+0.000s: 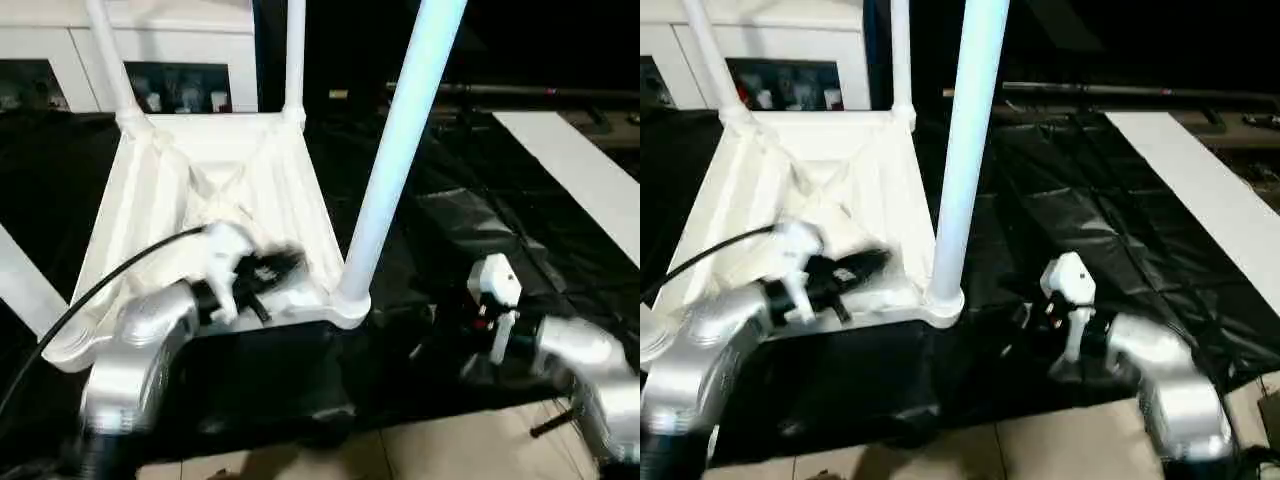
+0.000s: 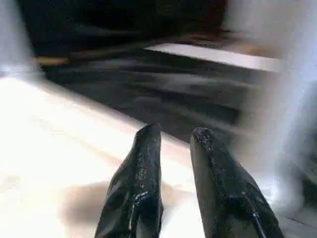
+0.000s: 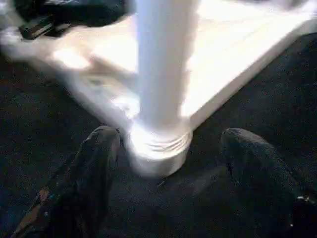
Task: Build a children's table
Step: Rotate leg to tighten
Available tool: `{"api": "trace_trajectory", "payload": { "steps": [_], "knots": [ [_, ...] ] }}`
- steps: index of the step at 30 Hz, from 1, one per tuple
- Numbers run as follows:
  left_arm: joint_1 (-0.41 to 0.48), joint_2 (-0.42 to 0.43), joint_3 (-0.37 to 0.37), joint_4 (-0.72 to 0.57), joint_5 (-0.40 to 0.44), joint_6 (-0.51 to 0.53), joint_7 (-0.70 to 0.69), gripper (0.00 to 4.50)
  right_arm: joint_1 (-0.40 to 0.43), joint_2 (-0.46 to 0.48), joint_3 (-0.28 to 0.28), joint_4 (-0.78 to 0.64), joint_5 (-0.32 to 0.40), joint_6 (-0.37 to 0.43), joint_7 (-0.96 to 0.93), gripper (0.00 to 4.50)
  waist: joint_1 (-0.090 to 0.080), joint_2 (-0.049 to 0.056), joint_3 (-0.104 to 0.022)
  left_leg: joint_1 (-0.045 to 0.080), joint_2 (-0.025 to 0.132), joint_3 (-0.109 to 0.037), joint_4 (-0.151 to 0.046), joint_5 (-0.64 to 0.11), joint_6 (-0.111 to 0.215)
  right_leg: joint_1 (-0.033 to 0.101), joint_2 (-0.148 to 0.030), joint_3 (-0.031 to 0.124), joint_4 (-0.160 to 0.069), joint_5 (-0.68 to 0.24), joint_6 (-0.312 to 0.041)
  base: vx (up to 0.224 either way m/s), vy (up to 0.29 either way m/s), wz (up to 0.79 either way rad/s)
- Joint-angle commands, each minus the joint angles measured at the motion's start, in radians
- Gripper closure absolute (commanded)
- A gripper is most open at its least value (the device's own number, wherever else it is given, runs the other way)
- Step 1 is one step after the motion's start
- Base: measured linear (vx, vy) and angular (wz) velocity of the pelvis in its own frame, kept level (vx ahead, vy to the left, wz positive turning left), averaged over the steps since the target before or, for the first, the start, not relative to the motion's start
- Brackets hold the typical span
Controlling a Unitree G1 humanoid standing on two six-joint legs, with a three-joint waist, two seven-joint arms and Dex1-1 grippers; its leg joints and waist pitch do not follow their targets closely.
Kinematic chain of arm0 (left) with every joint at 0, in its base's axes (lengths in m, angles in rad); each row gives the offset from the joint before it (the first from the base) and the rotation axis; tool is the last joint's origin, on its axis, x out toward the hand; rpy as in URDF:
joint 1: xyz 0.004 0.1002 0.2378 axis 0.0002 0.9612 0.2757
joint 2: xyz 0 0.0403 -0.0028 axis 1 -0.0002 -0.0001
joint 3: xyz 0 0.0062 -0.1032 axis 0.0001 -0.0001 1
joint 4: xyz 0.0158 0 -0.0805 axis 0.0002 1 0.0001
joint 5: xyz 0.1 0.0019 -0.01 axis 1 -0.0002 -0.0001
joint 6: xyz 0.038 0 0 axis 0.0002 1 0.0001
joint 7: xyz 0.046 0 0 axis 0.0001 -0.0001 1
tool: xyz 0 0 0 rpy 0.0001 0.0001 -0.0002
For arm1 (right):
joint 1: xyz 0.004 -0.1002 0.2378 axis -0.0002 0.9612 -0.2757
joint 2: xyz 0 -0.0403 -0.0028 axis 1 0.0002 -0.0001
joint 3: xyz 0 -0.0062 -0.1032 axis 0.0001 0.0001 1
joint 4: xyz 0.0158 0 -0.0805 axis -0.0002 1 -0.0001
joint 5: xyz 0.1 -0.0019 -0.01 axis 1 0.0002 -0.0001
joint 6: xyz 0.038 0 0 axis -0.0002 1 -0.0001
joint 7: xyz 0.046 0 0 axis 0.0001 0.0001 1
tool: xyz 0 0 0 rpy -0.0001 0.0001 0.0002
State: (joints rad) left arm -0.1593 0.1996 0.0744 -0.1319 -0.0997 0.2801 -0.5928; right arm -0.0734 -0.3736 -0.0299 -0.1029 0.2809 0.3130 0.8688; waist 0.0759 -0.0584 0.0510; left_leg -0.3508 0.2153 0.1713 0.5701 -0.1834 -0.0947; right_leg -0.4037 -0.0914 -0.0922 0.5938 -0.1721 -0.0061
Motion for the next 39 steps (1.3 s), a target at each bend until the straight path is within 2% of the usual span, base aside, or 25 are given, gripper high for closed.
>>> {"api": "trace_trajectory", "payload": {
  "steps": [1,3,4,6,7,8,10,12,13,15,16,17,19,24,26,30,31,32,33,34,35,36,37,38,39],
  "knots": [
    [0.018,-0.018,0.032,-0.061,0.057,0.045,0.123,3.37,0.004,0.017,-0.043,-0.028,-0.023,-0.001,-0.100,0.95,-0.005,-0.002,-0.051,0.000,0.015,0.001,-0.063,-0.285,0.024,0.036,-0.039,0.039,-0.103,-0.487,-0.043,0.000,0.000,0.00],
    [0.060,-0.041,0.051,-0.103,0.064,0.048,0.180,3.37,0.010,0.065,-0.061,-0.034,-0.063,0.021,-0.218,0.95,-0.009,-0.003,-0.050,-0.005,0.014,0.001,-0.065,-0.273,0.026,0.036,-0.037,0.042,-0.098,-0.457,-0.047,0.000,0.000,0.00],
    [0.110,-0.071,0.071,-0.143,0.059,0.033,0.234,3.37,0.017,0.123,-0.082,-0.027,-0.084,0.041,-0.340,0.95,-0.014,-0.001,-0.050,-0.009,0.014,-0.001,-0.068,-0.272,0.020,0.037,-0.035,0.041,-0.097,-0.456,-0.045,0.000,0.000,0.00],
    [0.138,-0.086,0.080,-0.157,0.060,0.005,0.261,3.37,0.025,0.154,-0.090,-0.015,-0.085,0.035,-0.389,0.95,-0.020,0.009,-0.052,-0.008,0.013,-0.003,-0.067,-0.289,0.012,0.034,-0.034,0.041,-0.098,-0.453,-0.042,0.000,0.000,0.00],
    [0.154,-0.089,0.082,-0.155,0.053,0.004,0.265,3.37,0.032,0.171,-0.077,-0.003,-0.106,0.014,-0.413,0.95,-0.021,0.008,-0.055,-0.005,0.013,-0.002,-0.066,-0.294,0.011,0.032,-0.031,0.042,-0.099,-0.427,-0.037,0.000,0.000,0.00],
    [0.158,-0.086,0.077,-0.151,0.058,0.000,0.265,3.37,0.036,0.178,-0.071,0.002,-0.110,0.008,-0.418,0.95,-0.021,0.014,-0.056,-0.001,0.014,-0.001,-0.065,-0.292,0.011,0.029,-0.028,0.045,-0.096,-0.368,-0.049,0.000,0.000,0.00],
    [0.162,-0.086,0.071,-0.152,0.063,0.000,0.275,3.37,0.044,0.186,-0.061,-0.001,-0.115,0.005,-0.430,0.95,-0.021,0.015,-0.056,-0.008,0.016,-0.004,-0.069,-0.290,0.012,0.037,-0.026,0.045,-0.087,-0.309,-0.065,0.000,0.000,0.00],
    [0.154,-0.092,0.069,-0.154,0.070,0.011,0.283,3.37,0.054,0.203,-0.048,-0.004,-0.126,-0.002,-0.447,0.95,-0.021,0.031,-0.056,-0.008,0.015,-0.005,-0.070,-0.289,0.008,0.040,-0.028,0.046,-0.083,-0.267,-0.077,0.000,0.000,0.00],
    [0.146,-0.095,0.070,-0.154,0.073,0.019,0.285,3.37,0.060,0.213,-0.039,-0.006,-0.135,-0.008,-0.457,0.95,-0.023,0.032,-0.056,-0.009,0.014,-0.004,-0.070,-0.286,0.008,0.043,-0.028,0.046,-0.082,-0.250,-0.083,0.000,0.000,0.00],
    [0.136,-0.089,0.066,-0.155,0.082,0.031,0.293,3.37,0.065,0.229,-0.023,-0.010,-0.148,-0.012,-0.477,0.95,-0.024,0.032,-0.056,-0.009,0.013,-0.002,-0.068,-0.284,0.010,0.044,-0.028,0.048,-0.082,-0.243,-0.091,0.000,0.000,0.00],
    [0.134,-0.084,0.066,-0.153,0.083,0.034,0.294,3.37,0.066,0.236,-0.018,-0.011,-0.150,-0.014,-0.483,0.95,-0.023,0.041,-0.055,-0.009,0.012,-0.003,-0.069,-0.288,0.010,0.045,-0.029,0.048,-0.082,-0.246,-0.095,0.000,0.000,0.00],
    [0.135,-0.084,0.065,-0.154,0.082,0.035,0.295,3.37,0.066,0.238,-0.017,-0.012,-0.150,-0.014,-0.487,0.95,-0.025,0.036,-0.055,-0.010,0.011,-0.002,-0.068,-0.292,0.013,0.046,-0.030,0.048,-0.082,-0.257,-0.093,0.000,0.000,0.00],
    [0.138,-0.074,0.060,-0.161,0.079,0.038,0.305,3.37,0.069,0.247,-0.001,-0.016,-0.161,-0.015,-0.512,0.95,-0.025,0.043,-0.054,-0.010,0.011,-0.003,-0.069,-0.296,0.012,0.046,-0.030,0.047,-0.084,-0.277,-0.089,0.000,0.000,0.00],
    [0.146,-0.058,0.049,-0.169,0.077,0.053,0.300,3.37,0.069,0.237,0.005,-0.013,-0.158,-0.027,-0.505,0.95,-0.024,0.051,-0.054,-0.008,0.010,-0.003,-0.068,-0.307,0.013,0.044,-0.031,0.047,-0.088,-0.324,-0.075,0.000,0.000,0.00],
    [0.152,-0.051,0.044,-0.169,0.084,0.057,0.294,3.37,0.067,0.233,0.003,-0.006,-0.161,-0.036,-0.501,0.95,-0.024,0.056,-0.056,-0.009,0.010,-0.004,-0.067,-0.299,0.012,0.044,-0.030,0.047,-0.086,-0.303,-0.079,0.000,0.000,0.00],
    [0.162,-0.047,0.042,-0.167,0.084,0.060,0.287,3.37,0.063,0.231,0.007,0.001,-0.158,-0.035,-0.495,0.95,-0.024,0.057,-0.057,-0.011,0.009,-0.003,-0.067,-0.293,0.016,0.046,-0.029,0.047,-0.084,-0.284,-0.087,0.000,0.000,0.00],
    [0.163,-0.045,0.038,-0.165,0.080,0.063,0.287,3.37,0.063,0.230,0.019,0.000,-0.158,-0.035,-0.495,0.95,-0.024,0.059,-0.059,-0.015,0.009,-0.003,-0.063,-0.250,0.021,0.045,-0.029,0.048,-0.083,-0.236,-0.097,0.000,0.000,0.00],
    [0.162,-0.043,0.037,-0.164,0.077,0.065,0.287,3.37,0.063,0.230,0.022,0.000,-0.158,-0.035,-0.495,0.95,-0.024,0.061,-0.067,-0.029,0.004,0.000,-0.047,-0.084,0.054,0.039,-0.021,0.046,-0.071,-0.041,-0.141,0.000,0.000,0.00],
    [0.159,-0.041,0.035,-0.162,0.076,0.065,0.286,3.37,0.061,0.230,0.025,0.000,-0.157,-0.033,-0.495,0.95,-0.024,0.061,-0.073,-0.036,-0.002,0.002,-0.034,0.033,0.087,0.034,-0.016,0.041,-0.060,0.093,-0.170,0.000,0.000,0.00],
    [0.153,-0.036,0.035,-0.159,0.077,0.075,0.289,3.37,0.059,0.230,0.032,0.000,-0.157,-0.035,-0.491,0.95,-0.027,0.063,-0.092,-0.052,-0.021,0.004,-0.002,0.277,0.174,0.020,0.000,0.028,-0.032,0.367,-0.224,0.000,0.000,0.00],
    [0.149,-0.037,0.038,-0.156,0.074,0.077,0.294,3.37,0.058,0.230,0.037,0.000,-0.158,-0.037,-0.487,0.95,-0.027,0.062,-0.105,-0.065,-0.036,0.007,0.016,0.348,0.251,0.009,0.001,0.018,-0.031,0.466,-0.257,0.000,0.000,0.00],
    [0.143,-0.034,0.042,-0.150,0.071,0.077,0.298,3.37,0.058,0.229,0.042,-0.003,-0.151,-0.040,-0.476,0.95,-0.026,0.063,-0.109,-0.071,-0.038,0.005,0.020,0.334,0.276,0.004,0.001,0.013,-0.030,0.458,-0.268,-0.089,0.020,-0.01],
    [0.143,-0.034,0.042,-0.150,0.071,0.077,0.298,3.37,0.058,0.229,0.042,-0.003,-0.151,-0.040,-0.476,0.95,-0.025,0.066,-0.108,-0.081,-0.037,0.008,0.023,0.241,0.313,-0.010,0.000,0.005,-0.056,0.335,-0.273,-0.089,0.020,-0.01],
    [0.141,-0.032,0.042,-0.149,0.070,0.076,0.299,3.37,0.058,0.228,0.043,-0.004,-0.147,-0.042,-0.472,0.95,-0.024,0.073,-0.093,-0.070,-0.020,0.009,0.010,-0.039,0.281,-0.008,-0.014,-0.005,-0.092,-0.048,-0.239,-0.129,0.026,-0.01],
    [0.142,-0.032,0.043,-0.148,0.067,0.077,0.299,3.37,0.057,0.227,0.042,-0.002,-0.146,-0.044,-0.471,0.95,-0.028,0.077,-0.077,-0.048,-0.010,0.009,0.000,-0.241,0.225,-0.011,-0.016,-0.015,-0.111,-0.327,-0.188,-0.150,0.034,-0.08]
  ]
}}
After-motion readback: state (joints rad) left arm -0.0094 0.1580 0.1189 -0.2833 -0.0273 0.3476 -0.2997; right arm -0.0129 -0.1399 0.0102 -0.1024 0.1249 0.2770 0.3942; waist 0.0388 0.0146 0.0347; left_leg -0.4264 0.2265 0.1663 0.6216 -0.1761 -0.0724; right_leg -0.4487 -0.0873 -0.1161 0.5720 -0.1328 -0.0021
